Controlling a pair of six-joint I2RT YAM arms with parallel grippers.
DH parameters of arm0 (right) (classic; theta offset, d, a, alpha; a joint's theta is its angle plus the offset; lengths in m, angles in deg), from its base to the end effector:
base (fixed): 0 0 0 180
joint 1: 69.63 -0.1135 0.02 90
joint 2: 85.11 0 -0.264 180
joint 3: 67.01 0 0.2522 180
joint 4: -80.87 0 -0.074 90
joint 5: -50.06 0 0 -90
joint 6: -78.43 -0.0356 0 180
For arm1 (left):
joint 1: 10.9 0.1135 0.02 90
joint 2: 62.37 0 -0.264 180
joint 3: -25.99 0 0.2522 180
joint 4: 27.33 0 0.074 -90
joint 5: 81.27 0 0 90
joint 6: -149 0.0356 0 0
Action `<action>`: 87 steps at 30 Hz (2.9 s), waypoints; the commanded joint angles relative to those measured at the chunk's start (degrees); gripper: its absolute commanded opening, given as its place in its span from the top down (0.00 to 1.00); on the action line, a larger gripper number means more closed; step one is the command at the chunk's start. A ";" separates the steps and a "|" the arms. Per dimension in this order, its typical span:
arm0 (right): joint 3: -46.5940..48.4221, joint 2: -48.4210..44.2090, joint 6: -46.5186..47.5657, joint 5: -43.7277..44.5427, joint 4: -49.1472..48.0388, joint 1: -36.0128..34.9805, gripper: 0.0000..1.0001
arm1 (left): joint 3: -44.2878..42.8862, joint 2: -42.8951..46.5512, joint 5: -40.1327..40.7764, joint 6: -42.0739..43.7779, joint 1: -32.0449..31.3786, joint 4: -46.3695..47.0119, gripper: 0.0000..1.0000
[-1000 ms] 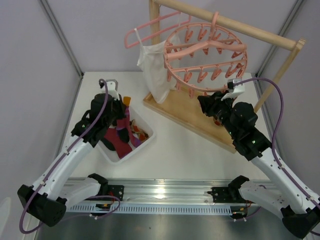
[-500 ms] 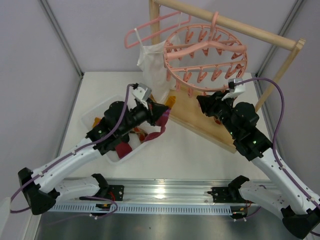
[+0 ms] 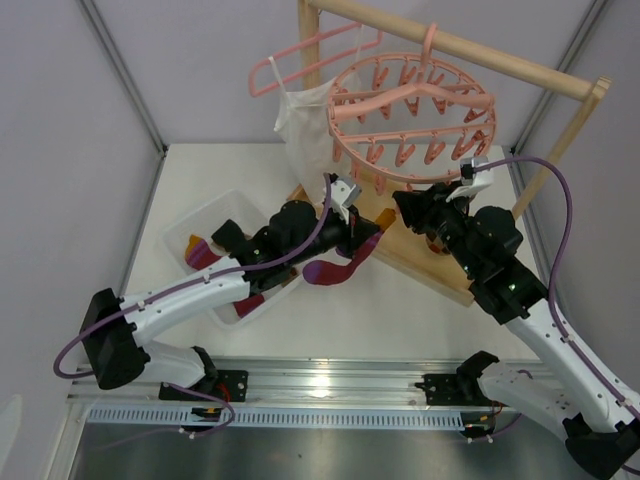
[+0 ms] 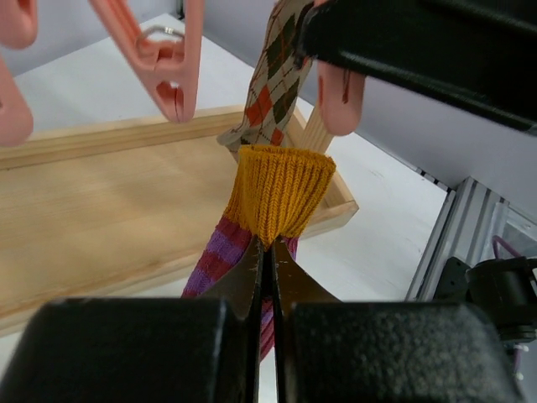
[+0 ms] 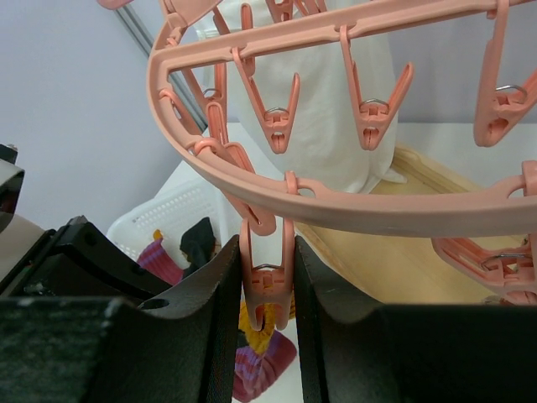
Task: Clip the socks to the hanger
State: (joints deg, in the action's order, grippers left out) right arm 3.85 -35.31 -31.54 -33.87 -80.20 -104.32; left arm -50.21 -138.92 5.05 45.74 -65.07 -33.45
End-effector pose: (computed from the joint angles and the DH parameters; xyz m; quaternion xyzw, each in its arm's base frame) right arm 0.1619 0.1075 0.4098 -0.0509 0.6920 0.2975 0.6557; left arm 0.1852 -0.2605 0.3564 0.2806 0.6910 -0.3894 0.5405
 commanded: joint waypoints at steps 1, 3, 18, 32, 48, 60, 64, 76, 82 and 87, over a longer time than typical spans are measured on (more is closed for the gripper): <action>1.52 -0.85 -0.78 -1.41 -0.86 -0.19 1.00 | -4.01 -0.52 -1.50 1.13 -0.93 5.19 0.99; 1.35 -0.76 -0.78 -1.49 -1.13 -0.11 1.00 | -4.45 -0.88 -1.68 0.87 -1.20 5.19 0.99; 1.43 -0.93 -0.86 -1.14 -1.48 -0.11 1.00 | -4.54 -2.72 -1.86 -0.01 -1.55 5.19 0.99; 0.91 -0.32 -1.13 -1.67 -1.21 -0.11 1.00 | -4.27 -1.58 -1.94 -1.25 -1.64 6.95 0.99; -0.23 -1.20 -2.27 -1.23 -1.30 -0.11 1.00 | -7.26 -2.90 -2.38 -5.81 -1.64 9.59 0.99; 0.47 -3.48 -1.48 1.05 1.51 -0.19 0.62 | -6.82 -4.39 -3.26 -6.96 -1.64 9.32 0.96; 0.99 -3.92 -0.95 2.54 3.35 -0.11 0.44 | -6.91 -4.74 -3.61 -7.22 -1.73 9.41 0.96; 5.03 -6.03 3.70 7.29 10.99 0.07 0.23 | -6.74 -4.66 -3.79 -7.57 -1.64 8.36 0.31; 9.78 -6.30 7.39 8.96 16.80 0.07 0.24 | -5.42 -0.98 -1.07 -7.40 -1.55 4.06 0.01; 13.99 -5.24 10.21 6.51 20.83 0.07 0.30 | -7.69 4.83 3.41 -8.62 0.81 -7.79 0.00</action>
State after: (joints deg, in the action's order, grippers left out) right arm 13.91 -41.10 -24.65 -26.79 -62.89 -104.32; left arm -55.00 -139.75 5.05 38.14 -65.80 -34.76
